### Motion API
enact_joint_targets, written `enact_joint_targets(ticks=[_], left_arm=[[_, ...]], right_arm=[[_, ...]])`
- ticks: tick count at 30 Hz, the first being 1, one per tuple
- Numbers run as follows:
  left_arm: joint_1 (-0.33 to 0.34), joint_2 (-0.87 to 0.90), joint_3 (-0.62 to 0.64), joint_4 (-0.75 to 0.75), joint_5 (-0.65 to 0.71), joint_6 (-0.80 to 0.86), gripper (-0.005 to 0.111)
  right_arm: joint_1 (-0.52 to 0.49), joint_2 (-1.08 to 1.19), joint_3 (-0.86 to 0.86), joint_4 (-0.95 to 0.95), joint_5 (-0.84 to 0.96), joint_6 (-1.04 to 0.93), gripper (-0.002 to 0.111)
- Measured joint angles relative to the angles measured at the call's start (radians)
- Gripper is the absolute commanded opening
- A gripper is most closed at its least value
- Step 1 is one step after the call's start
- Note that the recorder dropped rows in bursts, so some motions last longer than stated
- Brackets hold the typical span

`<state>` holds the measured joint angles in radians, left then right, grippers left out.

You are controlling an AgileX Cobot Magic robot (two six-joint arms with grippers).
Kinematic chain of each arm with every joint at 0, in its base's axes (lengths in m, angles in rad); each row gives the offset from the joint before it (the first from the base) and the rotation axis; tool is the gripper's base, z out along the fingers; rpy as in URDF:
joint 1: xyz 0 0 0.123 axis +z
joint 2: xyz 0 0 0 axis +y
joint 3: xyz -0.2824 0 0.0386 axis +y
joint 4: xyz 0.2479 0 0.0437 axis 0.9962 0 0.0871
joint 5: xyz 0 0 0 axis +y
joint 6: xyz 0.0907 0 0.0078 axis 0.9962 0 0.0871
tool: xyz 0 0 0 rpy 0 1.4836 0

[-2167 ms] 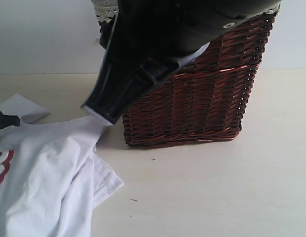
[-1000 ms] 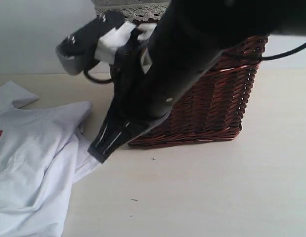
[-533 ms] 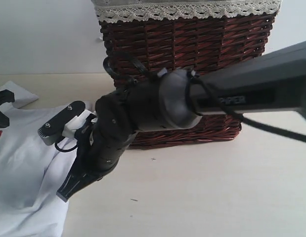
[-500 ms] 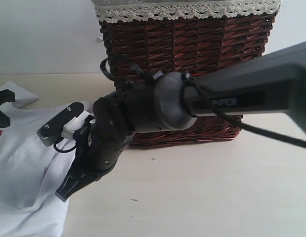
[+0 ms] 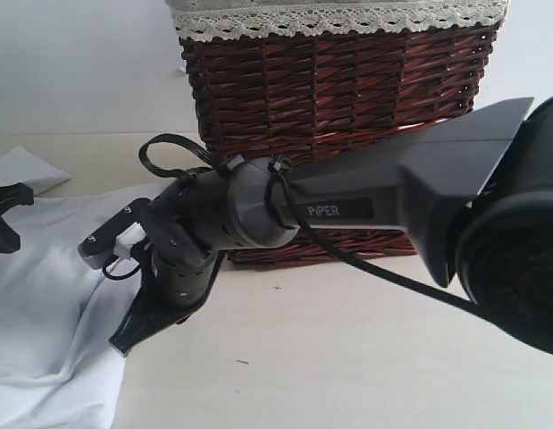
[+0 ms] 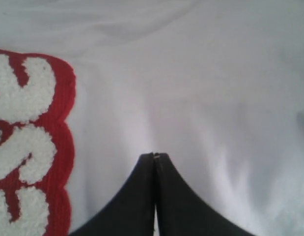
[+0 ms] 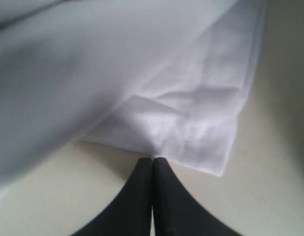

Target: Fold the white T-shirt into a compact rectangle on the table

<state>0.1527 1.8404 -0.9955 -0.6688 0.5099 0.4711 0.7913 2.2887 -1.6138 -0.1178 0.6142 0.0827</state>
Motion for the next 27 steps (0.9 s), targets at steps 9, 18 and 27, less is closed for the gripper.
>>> enact_joint_targets(ticks=[9,18,27], left_arm=[[0.000,0.017,-0.001,0.006,-0.047,-0.019,0.000],[0.021,0.019,-0.025,0.006,-0.107,-0.026,0.000],[0.035,0.117,-0.031,0.006,-0.152,-0.059,0.000]], right_arm=[[0.000,-0.002,-0.004,-0.140,-0.095,0.140,0.000],[-0.006,0.043,-0.013,-0.116,-0.156,0.144,0.000],[-0.012,0.049,-0.096,-0.093,0.102,0.055,0.000]])
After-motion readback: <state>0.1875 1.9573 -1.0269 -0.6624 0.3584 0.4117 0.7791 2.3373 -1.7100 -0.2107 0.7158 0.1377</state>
